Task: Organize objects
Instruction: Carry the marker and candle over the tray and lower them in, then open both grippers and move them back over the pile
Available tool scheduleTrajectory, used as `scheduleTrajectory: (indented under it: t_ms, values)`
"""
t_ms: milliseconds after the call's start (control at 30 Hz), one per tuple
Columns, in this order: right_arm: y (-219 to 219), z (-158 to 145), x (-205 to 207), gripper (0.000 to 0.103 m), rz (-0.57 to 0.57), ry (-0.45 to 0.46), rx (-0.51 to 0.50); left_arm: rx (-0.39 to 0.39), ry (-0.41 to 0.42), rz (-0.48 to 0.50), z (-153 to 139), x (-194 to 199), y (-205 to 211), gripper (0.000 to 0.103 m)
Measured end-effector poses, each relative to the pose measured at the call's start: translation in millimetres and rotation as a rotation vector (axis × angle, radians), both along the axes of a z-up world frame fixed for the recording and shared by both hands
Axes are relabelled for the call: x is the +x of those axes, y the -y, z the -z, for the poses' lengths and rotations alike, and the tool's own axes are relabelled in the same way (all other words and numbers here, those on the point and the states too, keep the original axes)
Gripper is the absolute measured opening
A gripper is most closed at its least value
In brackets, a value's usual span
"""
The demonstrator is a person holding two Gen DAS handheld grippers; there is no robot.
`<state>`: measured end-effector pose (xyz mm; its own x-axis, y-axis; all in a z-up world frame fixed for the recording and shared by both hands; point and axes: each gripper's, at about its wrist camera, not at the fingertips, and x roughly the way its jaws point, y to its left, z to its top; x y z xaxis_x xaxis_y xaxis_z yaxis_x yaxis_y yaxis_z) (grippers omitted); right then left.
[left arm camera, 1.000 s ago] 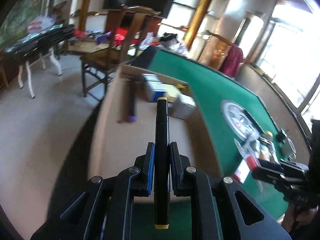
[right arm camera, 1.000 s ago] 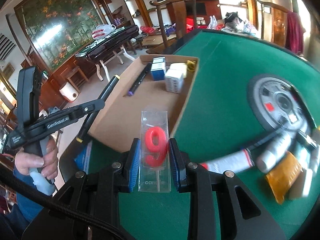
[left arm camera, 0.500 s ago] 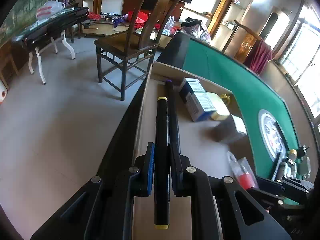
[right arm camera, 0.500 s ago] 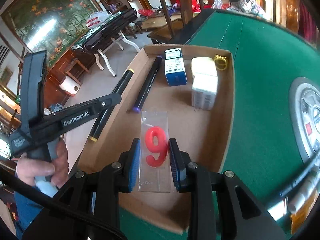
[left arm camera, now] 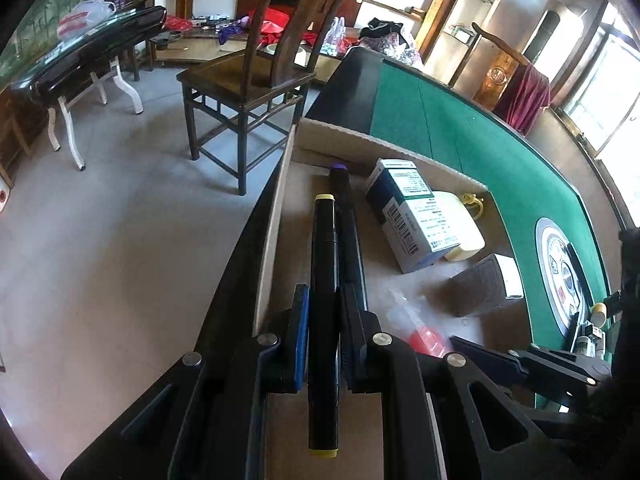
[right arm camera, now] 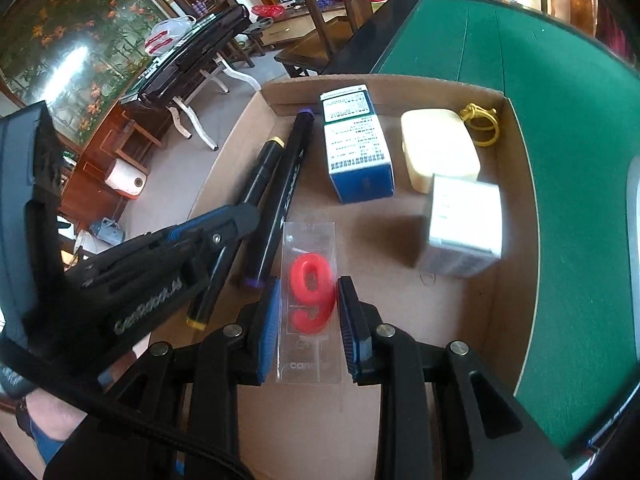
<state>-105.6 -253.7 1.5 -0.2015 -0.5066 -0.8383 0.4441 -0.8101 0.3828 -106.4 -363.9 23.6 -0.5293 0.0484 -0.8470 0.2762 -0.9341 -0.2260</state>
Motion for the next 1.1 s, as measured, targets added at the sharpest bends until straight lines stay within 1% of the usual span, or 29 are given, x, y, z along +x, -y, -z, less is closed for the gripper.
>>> scheduleTrajectory:
  t_ms: [233,333,433,733,800,933,1000,1067,1100]
  values:
    - [7.7,5.0,-11.7,0.026,0.019,-0.006,0.013,0.002,-0.012,0.000,-0.9,-7.6,3.1,0.012]
    - [9.5,4.6,-14.9,0.026,0.023,-0.024,0.013,0.019,-0.027,-0.007,-1.2,-6.9,5.6,0.012]
    - [10.6,3.9,-14.8,0.026,0.024,-0.035,0.015,0.034,-0.037,-0.010,-1.8,-6.3,8.0,0.012]
    - [9.3,2.7,-10.2,0.027,0.010,-0.059,0.022,0.046,-0.051,-0.016,-3.3,-2.1,10.2,0.013]
    - [6.4,0.2,-8.6,0.027,0.008,-0.071,0.033,0.049,-0.049,-0.018,-3.6,0.7,9.4,0.014]
    - [-3.1,-5.5,-3.7,0.027,0.007,-0.056,0.015,0.067,-0.057,-0.024,-6.8,9.7,7.8,0.017]
    - [-5.7,-8.6,0.5,0.027,-0.004,-0.063,0.004,0.072,-0.068,-0.022,-10.5,15.8,4.9,0.019]
    - [-8.8,-13.3,6.6,0.027,-0.013,-0.074,0.014,0.072,-0.073,-0.025,-14.2,22.7,1.3,0.019]
    - [-13.2,-16.9,10.6,0.027,-0.012,-0.080,0.003,0.075,-0.077,-0.026,-16.0,26.0,-0.1,0.019]
